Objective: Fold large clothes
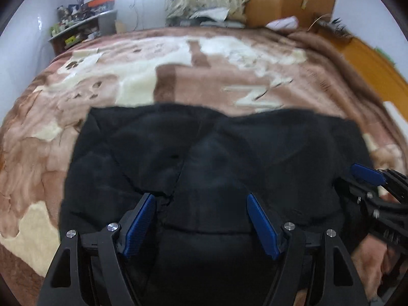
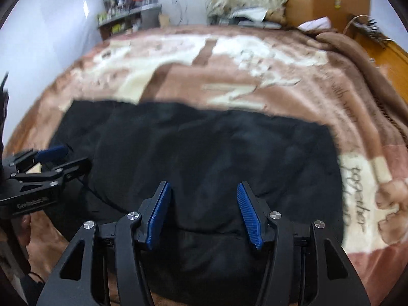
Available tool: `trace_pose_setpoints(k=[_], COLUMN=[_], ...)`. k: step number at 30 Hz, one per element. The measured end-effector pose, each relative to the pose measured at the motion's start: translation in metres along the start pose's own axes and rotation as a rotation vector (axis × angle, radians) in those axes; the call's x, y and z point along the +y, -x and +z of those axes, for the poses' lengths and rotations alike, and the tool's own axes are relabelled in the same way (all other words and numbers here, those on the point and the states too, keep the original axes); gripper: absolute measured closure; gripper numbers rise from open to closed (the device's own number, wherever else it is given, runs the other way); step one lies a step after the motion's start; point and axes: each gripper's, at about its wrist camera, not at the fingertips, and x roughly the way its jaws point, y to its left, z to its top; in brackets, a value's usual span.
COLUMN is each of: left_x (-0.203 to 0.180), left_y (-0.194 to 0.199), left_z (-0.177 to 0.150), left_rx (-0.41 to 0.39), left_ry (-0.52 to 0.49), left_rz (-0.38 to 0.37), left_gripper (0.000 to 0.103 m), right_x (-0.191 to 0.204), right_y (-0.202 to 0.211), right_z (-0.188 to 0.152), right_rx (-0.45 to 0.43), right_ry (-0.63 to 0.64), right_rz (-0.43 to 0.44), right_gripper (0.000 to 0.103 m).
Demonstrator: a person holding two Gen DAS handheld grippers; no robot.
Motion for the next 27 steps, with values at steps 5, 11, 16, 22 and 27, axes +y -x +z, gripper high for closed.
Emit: trace_pose_setpoints(k=[5,11,16,22,27], left_x=[0.007,0.014,0.016,0.017,0.041], left_y=[-0.039,-0.072,-0.094,-0.077,-0.034], left_z=[-0.002,-0.014,-0.008,0.003,0.022], left_rx=[0.027,0.053,0.103,0.108,0.021], left_ry=[0.033,0.046,0.063,0.049,0.068], left_rz=[0.029,0.01,0.016,-0.004,0.056], left_gripper=[0.026,0.026,0.026,0.026,0.027], right_x=[-0.007,-0.012,-0.011,-0.018,-0.04], right_y=[-0.038,-0.074,-0.095,-0.085,-0.028], right_z=[-0.001,-0.009,-0.002,0.002,0.017], right_rx=[0.028,0.082,0.166,0.177,0.035], right_ry=[-0.035,-0.046,-0.049,-0.052,-0.08], right_rz=[-0.03,-0.025,-0.045,-0.009,-0.023], right_gripper=[0.048,0.047,0.047,0.047,0.048])
